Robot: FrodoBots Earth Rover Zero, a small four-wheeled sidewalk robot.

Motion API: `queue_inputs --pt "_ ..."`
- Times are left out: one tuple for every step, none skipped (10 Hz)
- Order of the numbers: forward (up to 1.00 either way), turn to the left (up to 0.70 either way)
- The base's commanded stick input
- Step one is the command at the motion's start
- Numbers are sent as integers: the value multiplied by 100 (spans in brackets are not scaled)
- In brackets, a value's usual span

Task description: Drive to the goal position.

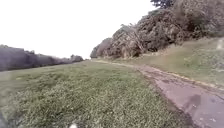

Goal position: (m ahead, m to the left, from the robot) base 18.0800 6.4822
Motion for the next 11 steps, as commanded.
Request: queue_inputs --pt "5 0" --pt "4 0" --pt "5 0" --pt "4 0" --pt "5 0" --pt "5 0" --pt "4 0" --pt "5 0" --pt "5 0" --pt "5 0" --pt "4 0"
